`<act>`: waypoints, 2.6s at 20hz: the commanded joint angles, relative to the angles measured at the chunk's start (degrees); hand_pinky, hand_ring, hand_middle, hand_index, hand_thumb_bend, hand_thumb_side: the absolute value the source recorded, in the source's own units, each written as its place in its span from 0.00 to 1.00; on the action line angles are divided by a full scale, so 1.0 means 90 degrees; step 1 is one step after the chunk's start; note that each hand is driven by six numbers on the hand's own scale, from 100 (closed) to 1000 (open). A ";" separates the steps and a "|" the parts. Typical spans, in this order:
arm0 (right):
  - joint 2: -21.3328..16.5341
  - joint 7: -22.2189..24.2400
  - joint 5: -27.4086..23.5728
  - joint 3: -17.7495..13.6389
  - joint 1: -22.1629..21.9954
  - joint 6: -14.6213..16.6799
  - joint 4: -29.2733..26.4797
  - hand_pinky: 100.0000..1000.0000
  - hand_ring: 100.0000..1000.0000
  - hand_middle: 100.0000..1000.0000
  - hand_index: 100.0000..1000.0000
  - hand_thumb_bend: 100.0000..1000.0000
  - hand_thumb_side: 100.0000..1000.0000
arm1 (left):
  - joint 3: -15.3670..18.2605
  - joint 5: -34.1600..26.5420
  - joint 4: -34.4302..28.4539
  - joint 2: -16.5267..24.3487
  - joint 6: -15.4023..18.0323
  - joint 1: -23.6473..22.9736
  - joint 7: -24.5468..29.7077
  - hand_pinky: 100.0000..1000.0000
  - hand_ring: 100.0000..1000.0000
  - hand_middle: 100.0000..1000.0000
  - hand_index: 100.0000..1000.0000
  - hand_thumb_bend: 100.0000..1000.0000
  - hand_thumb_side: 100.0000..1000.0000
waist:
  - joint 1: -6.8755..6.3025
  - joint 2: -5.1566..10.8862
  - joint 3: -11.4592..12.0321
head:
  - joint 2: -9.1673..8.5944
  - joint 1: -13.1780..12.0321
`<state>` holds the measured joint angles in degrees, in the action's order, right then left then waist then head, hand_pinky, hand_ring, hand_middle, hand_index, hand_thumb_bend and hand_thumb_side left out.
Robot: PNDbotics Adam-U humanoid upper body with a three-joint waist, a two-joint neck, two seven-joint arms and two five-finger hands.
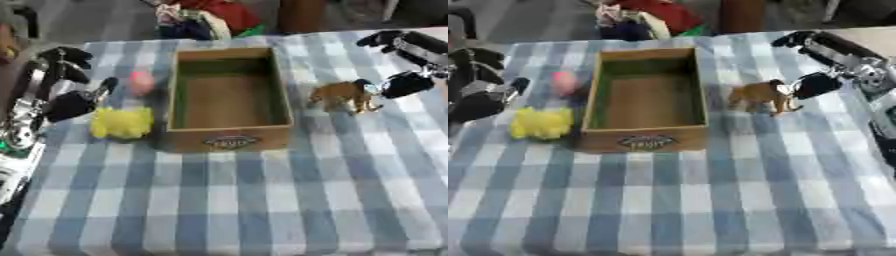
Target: Pick up objects on the table and place them in the box.
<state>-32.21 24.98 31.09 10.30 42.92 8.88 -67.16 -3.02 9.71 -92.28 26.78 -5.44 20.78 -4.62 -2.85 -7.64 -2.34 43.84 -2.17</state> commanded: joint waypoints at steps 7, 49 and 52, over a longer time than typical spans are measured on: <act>0.0200 -0.0075 0.0297 -0.0162 0.0284 0.0045 0.0887 0.87 0.93 0.86 0.90 0.22 0.18 | 0.0008 -0.0045 -0.0134 0.0101 0.0021 0.0148 0.0059 0.60 0.45 0.50 0.65 0.45 0.08 | -0.0030 0.0055 0.0077 | 0.0031 0.0099; 0.0569 -0.0051 0.0193 -0.0040 0.1409 0.0223 0.0509 0.34 0.27 0.18 0.30 0.00 0.00 | -0.0043 -0.0044 -0.0163 0.0102 0.0026 0.0161 0.0113 0.60 0.45 0.50 0.65 0.44 0.08 | -0.0004 0.0126 0.0191 | 0.0031 0.0212; 0.0831 -0.0058 0.0396 -0.0027 0.1604 0.0222 0.0847 0.34 0.27 0.18 0.30 0.00 0.00 | -0.0074 -0.0042 -0.0174 0.0068 0.0034 0.0210 0.0137 0.60 0.45 0.50 0.65 0.44 0.08 | 0.0016 0.0135 0.0307 | 0.0031 0.0279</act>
<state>-24.84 24.42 33.95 10.27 55.64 10.85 -59.95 -3.82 9.60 -92.65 26.62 -5.21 21.78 -3.65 -2.80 -7.38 0.51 43.84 0.06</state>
